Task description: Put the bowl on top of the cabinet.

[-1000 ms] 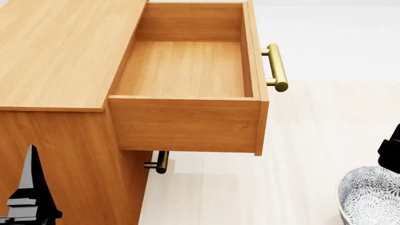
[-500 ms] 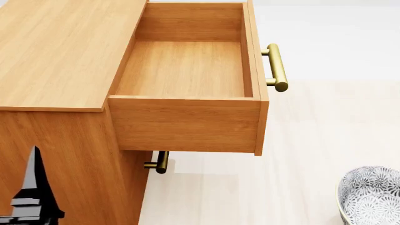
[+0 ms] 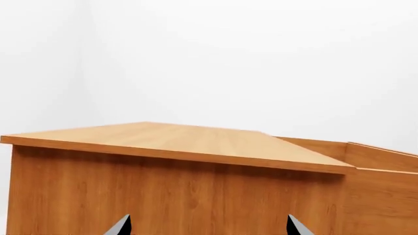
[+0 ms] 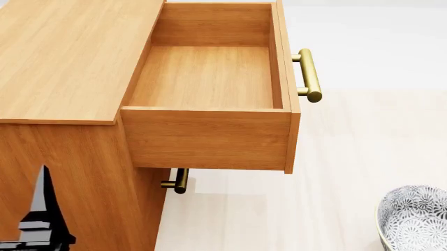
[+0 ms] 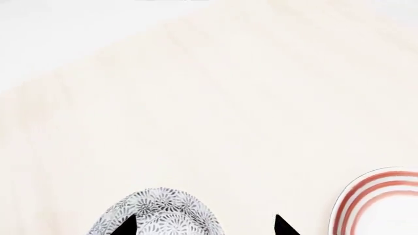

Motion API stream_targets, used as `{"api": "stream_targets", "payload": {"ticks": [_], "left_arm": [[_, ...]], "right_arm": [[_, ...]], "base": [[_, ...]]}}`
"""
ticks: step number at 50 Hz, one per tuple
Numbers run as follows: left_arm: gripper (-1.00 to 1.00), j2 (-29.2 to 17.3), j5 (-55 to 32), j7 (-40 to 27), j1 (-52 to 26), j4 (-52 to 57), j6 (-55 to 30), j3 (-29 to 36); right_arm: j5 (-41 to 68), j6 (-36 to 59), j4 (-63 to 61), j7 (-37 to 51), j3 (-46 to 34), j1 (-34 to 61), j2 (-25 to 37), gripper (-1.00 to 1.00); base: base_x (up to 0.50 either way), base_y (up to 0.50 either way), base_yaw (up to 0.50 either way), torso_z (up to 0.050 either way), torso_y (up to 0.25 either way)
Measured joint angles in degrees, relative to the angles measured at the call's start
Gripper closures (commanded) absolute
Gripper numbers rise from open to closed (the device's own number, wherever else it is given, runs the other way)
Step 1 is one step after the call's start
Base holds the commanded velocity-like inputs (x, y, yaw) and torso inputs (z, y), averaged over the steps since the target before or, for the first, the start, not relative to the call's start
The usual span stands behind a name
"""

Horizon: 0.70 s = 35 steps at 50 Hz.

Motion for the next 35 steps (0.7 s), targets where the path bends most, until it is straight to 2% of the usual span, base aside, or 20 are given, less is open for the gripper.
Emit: {"api": "stream_targets", "payload": {"ticks": [13,35], "left_arm": [[-1.0,-0.23,-0.02,-0.28,-0.25,-0.58,0.04,0.22],[-1.0,-0.33,0.32,-0.3,-0.55,-2.43,0.81,1.21]], "right_arm": [[-3.16,-3.91,7.25,-4.05,-4.45,4.73,0.07,-1.0],[-2.71,-11.85,12.16,-7.37,-2.51,-1.87,-0.52,-1.0]], "base": [[0.0,0.0,0.0,0.0,0.0],[0.0,0.0,0.0,0.0,0.0]]}}
